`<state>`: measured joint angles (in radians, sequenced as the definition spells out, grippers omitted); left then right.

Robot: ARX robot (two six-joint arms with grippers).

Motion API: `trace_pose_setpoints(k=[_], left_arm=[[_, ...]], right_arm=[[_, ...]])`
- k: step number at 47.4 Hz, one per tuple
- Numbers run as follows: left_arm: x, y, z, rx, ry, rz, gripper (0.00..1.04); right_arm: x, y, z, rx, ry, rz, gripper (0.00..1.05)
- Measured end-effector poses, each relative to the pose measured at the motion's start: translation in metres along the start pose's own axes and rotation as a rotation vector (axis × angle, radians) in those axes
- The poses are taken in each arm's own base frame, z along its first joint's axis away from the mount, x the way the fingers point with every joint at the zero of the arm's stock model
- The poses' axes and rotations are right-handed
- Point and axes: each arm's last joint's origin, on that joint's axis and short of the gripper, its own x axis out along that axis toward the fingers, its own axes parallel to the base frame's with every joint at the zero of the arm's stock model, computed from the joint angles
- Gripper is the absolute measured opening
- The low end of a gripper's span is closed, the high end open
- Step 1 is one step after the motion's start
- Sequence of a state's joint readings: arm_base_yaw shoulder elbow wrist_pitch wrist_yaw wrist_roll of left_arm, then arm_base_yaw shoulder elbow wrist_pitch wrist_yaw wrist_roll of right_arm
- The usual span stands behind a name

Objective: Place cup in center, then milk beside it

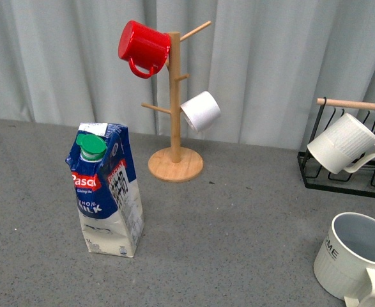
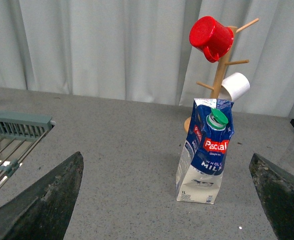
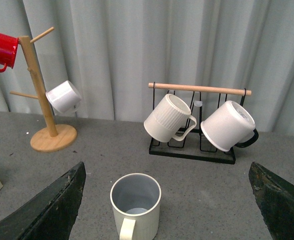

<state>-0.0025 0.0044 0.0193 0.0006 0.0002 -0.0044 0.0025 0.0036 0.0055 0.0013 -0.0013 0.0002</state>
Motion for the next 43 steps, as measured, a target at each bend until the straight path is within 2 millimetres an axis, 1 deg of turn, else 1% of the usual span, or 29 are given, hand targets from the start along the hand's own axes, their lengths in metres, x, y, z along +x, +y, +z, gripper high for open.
trace_pose_setpoints(k=[43], left_arm=[[0.0000,0.0000,0.0000,0.000,0.000,0.000,0.98]], right_arm=[[0.0000,0.0000,0.0000,0.000,0.000,0.000,0.95]])
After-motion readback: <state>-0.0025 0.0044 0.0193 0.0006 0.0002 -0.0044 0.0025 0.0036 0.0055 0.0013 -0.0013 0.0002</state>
